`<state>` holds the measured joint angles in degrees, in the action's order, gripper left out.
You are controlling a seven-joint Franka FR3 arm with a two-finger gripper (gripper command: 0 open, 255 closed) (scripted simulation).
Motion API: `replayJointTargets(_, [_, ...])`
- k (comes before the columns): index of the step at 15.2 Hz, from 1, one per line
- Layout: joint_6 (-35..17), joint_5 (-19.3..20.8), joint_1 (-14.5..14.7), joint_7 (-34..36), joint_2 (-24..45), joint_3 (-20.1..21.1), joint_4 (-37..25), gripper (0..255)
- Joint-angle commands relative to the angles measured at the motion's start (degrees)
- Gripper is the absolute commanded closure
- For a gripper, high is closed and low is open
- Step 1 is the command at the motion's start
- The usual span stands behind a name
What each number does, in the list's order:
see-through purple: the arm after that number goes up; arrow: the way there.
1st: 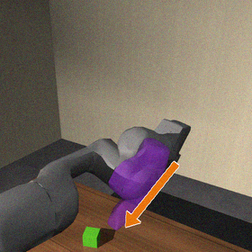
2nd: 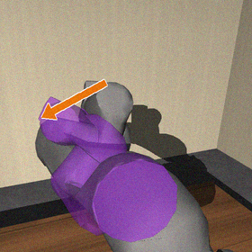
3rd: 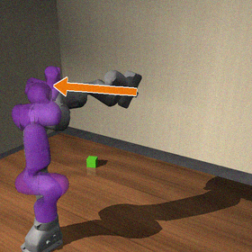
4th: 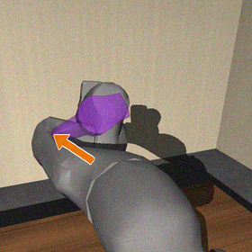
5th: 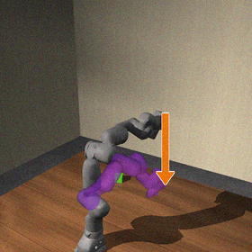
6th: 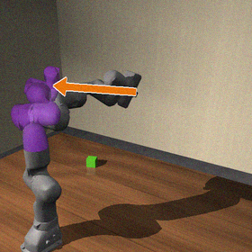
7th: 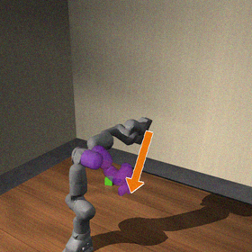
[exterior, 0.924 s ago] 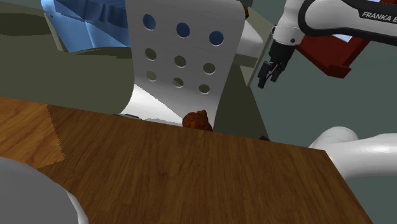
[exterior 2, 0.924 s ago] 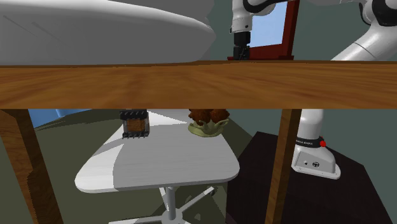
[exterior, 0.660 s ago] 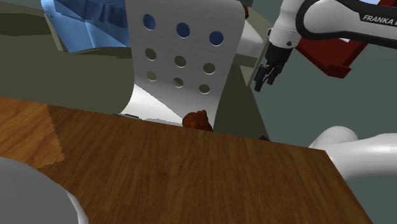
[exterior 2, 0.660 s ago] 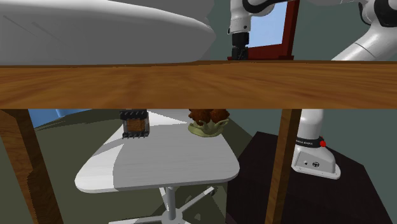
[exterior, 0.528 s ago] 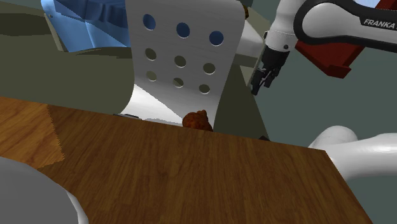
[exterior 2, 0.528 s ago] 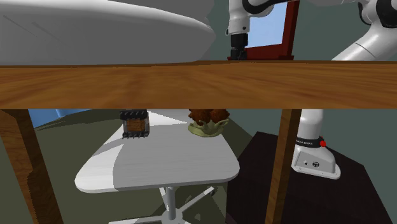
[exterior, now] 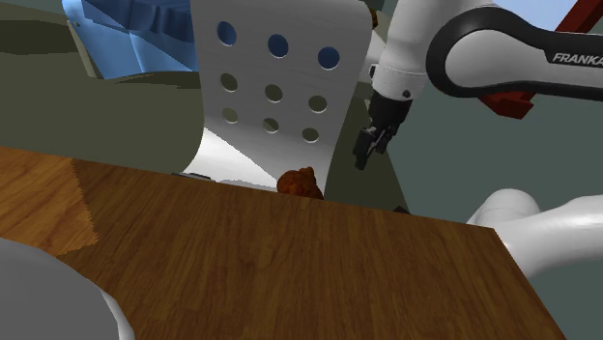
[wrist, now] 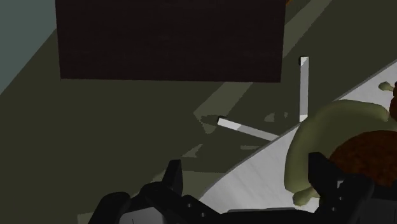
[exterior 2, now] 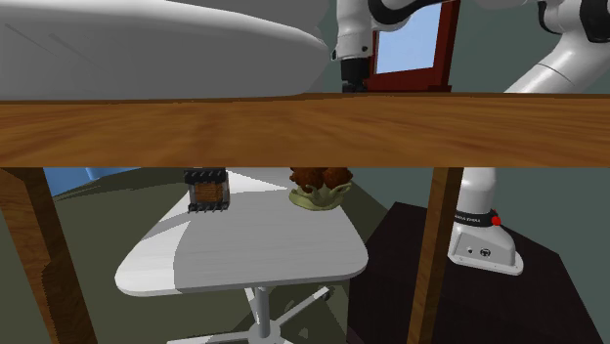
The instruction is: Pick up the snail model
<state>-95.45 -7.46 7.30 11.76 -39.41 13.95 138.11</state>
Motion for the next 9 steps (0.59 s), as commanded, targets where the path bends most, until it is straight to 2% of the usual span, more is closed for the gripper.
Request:
replayJointTargets(1, [-0.86, -1.47, 1.29, 1.34, 0.77, 1.98, -0.04, 0])
replayJointTargets(9, [-5.61, -6.35, 5.73, 7.6, 7.25, 11.05, -2.75, 0])
